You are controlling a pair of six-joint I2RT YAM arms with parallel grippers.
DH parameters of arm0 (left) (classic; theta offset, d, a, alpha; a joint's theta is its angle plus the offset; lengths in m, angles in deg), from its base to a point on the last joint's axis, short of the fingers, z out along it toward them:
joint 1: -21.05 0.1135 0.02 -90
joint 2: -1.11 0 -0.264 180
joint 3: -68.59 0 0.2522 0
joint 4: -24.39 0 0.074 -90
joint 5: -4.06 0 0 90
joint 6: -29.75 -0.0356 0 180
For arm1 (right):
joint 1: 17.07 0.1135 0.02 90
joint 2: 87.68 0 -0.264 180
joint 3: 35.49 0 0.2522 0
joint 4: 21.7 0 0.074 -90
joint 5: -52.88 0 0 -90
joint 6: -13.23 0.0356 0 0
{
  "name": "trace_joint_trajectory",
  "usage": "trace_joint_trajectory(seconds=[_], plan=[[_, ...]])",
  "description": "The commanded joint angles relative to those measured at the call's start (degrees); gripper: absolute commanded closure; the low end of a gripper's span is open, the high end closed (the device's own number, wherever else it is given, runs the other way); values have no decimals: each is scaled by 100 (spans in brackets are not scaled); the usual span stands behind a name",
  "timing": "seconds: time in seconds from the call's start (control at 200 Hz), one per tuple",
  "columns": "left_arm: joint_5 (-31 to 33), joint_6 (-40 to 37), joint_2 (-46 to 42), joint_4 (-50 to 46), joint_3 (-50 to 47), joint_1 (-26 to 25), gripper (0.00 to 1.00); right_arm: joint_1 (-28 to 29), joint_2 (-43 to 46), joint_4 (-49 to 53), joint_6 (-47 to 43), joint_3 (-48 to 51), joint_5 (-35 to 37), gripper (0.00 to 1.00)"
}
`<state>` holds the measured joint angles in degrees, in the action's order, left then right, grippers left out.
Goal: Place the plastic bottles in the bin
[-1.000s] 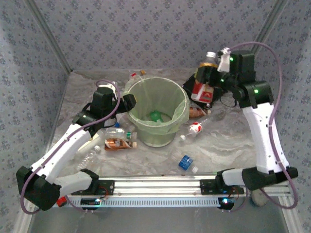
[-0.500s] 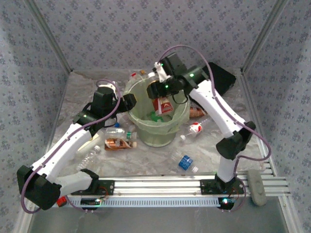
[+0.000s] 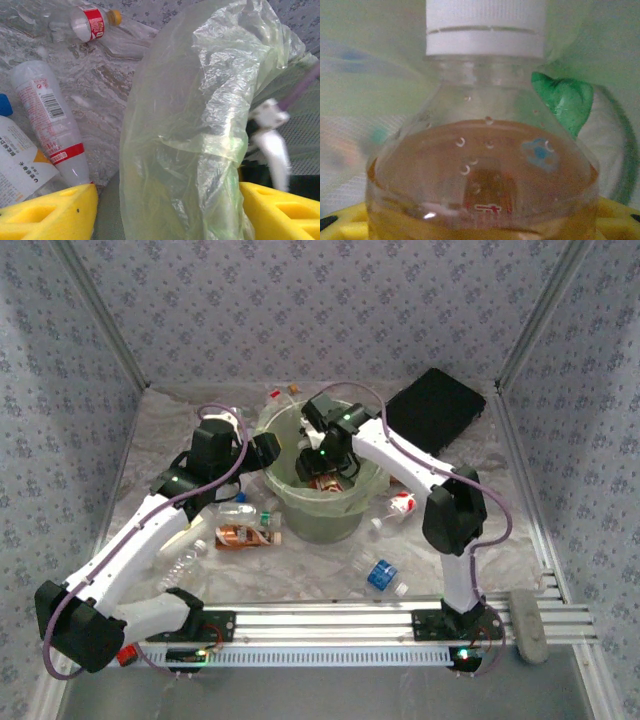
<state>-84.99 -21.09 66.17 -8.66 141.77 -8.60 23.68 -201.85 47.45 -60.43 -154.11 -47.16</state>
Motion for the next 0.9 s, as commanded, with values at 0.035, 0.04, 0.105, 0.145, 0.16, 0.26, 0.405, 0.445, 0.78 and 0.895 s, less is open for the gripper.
trace_joint_trajectory(seconds=[0.035, 0.04, 0.105, 0.145, 0.16, 0.26, 0.405, 0.445, 0.78, 0.895], plan=[[127, 22, 86, -66, 9, -12, 27, -25, -177, -582, 233, 297, -80, 38], [126, 17, 82, -66, 4, -9, 27, -24, -181, -591, 240, 307, -74, 37], [140, 21, 66, -59, -7, -9, 27, -24, -241, -699, 285, 403, -7, 34], [149, 27, 55, -64, -14, -14, 27, -17, -262, -752, 306, 458, 33, 32], [153, 30, 51, -65, -19, -12, 27, -9, -264, -775, 313, 480, 45, 31], [168, 35, 29, -66, -44, -14, 28, 33, -257, -750, 309, 529, 86, 22], [177, 39, 24, -66, -53, -15, 27, 55, -84, -646, 252, 524, 164, 17], [169, 38, 29, -62, -54, -10, 28, 60, 7, -591, 232, 504, 205, 15], [176, 37, 20, -57, -66, -10, 28, 216, 1032, 144, 19, -184, 717, 14], [168, 30, 16, -62, -53, -13, 28, 218, 1441, 301, -23, -413, 808, 14]])
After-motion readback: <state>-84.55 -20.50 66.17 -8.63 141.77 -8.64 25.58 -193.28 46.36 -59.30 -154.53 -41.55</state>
